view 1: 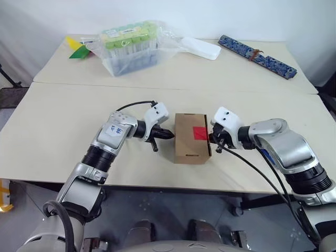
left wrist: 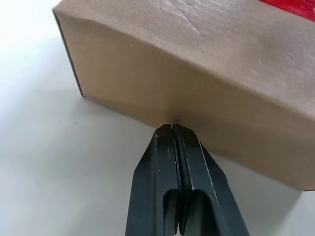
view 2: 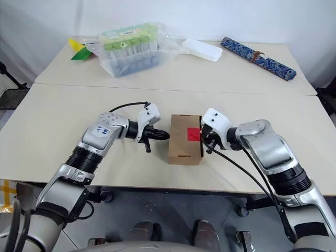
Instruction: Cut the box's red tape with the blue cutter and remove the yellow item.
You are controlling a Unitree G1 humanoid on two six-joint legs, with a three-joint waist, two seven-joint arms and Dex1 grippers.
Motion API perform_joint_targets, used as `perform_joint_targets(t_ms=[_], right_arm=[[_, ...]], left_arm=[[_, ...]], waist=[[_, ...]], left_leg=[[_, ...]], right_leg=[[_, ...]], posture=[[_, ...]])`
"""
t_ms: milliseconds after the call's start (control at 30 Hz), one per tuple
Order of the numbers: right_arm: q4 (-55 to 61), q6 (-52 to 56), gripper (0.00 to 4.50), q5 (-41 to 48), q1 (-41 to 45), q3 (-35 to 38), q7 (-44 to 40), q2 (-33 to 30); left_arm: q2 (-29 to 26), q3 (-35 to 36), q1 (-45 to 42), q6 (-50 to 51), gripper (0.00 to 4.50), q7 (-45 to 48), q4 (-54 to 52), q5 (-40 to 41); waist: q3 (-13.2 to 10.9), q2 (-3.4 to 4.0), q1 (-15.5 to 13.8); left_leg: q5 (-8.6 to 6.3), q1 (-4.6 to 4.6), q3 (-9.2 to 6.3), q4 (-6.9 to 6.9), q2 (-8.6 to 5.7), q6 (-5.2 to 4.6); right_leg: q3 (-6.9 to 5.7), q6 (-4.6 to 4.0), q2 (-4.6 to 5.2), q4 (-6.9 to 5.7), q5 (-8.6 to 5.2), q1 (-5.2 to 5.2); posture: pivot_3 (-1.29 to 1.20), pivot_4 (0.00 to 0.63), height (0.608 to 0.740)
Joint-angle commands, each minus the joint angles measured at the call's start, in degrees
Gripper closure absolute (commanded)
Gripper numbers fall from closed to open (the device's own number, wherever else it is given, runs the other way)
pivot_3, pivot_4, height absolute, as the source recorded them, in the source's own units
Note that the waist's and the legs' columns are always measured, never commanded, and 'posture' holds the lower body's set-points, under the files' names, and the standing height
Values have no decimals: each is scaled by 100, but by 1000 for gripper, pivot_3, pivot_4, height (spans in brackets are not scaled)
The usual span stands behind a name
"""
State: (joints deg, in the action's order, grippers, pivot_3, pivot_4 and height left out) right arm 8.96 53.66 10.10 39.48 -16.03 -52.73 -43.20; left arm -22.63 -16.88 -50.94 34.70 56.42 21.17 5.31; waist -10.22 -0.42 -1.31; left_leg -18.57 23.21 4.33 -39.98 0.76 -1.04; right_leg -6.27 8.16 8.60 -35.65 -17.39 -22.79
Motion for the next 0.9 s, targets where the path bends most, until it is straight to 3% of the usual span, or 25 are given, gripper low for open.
perform_joint_targets(t_ms=[33,200,533,633,900], right_arm=[[103,-133,4485,-43,101,94,-46,-181],[-5,-284,4485,-168,116,99,32,-267],[12,-480,4485,-290,147,786,286,-790],[467,62,3909,31,159,1078,171,-914],[1357,1803,1146,684,421,1488,616,-604]], left_arm=[[15,13,-128,-111,4500,55,-67,-23],[-21,52,-152,-143,4500,58,-29,-48],[-723,497,-677,-346,4500,281,405,-20],[-721,477,-1044,-331,4500,668,305,114],[-236,173,-1495,-513,4500,1310,385,130]], waist=[[0,0,-1],[0,0,6],[-2,-2,-7],[-3,-3,-15],[-3,-3,0]], left_leg=[[0,0,0,0,0,0],[0,0,0,0,1,0],[0,2,1,1,1,0],[0,4,-1,1,0,-1],[0,3,0,1,1,0]], right_leg=[[0,0,0,0,0,0],[0,0,0,0,0,0],[0,0,0,3,0,-2],[-1,0,0,3,0,-2],[-3,0,0,2,0,-1]], posture=[[0,150,740],[0,150,740],[0,150,740],[0,150,740],[0,150,740]])
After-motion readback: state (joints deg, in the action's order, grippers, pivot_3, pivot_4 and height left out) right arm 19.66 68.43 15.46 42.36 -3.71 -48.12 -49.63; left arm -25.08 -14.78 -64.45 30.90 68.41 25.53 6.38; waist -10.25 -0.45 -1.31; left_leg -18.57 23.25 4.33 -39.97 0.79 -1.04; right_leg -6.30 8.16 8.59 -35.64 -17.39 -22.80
